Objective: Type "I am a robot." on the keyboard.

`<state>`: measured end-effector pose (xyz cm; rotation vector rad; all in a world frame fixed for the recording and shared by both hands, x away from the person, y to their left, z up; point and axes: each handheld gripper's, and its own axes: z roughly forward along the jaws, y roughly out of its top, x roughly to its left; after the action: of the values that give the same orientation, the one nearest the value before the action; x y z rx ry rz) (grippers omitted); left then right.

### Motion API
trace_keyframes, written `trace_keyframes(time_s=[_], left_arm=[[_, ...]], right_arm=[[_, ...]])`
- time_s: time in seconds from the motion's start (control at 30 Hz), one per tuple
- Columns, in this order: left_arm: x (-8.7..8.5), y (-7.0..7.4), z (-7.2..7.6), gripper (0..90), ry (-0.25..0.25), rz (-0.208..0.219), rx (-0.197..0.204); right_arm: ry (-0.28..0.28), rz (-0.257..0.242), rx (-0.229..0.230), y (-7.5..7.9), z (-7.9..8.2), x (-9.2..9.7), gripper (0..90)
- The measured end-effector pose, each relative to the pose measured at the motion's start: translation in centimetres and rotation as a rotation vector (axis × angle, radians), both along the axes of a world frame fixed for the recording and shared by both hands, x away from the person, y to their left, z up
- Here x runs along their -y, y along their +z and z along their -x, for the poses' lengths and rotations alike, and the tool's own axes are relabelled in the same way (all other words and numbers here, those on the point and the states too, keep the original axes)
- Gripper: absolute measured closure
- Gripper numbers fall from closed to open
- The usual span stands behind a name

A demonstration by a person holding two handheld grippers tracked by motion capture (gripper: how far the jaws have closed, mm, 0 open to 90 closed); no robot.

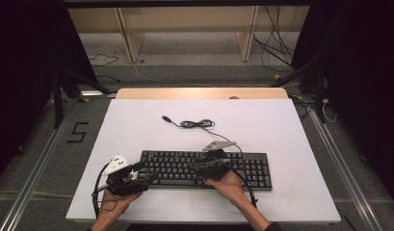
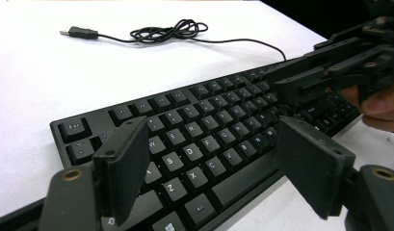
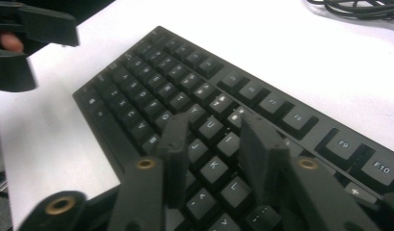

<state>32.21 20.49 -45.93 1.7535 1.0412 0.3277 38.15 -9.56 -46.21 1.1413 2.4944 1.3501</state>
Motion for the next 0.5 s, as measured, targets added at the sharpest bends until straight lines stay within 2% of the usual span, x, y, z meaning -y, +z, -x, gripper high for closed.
trace_keyframes(time_s=[0.23,0.5], left_arm=[[0.3,0.0,-0.5,29.1,0.001,-0.006,-0.011],[1.2,0.1,-1.4,33.6,-0.008,-0.036,-0.025]], right_arm=[[0.016,-0.014,0.019,0.5,0.7,0.2,57.5],[0.017,-0.035,0.037,0.7,1.6,0.9,52.9]])
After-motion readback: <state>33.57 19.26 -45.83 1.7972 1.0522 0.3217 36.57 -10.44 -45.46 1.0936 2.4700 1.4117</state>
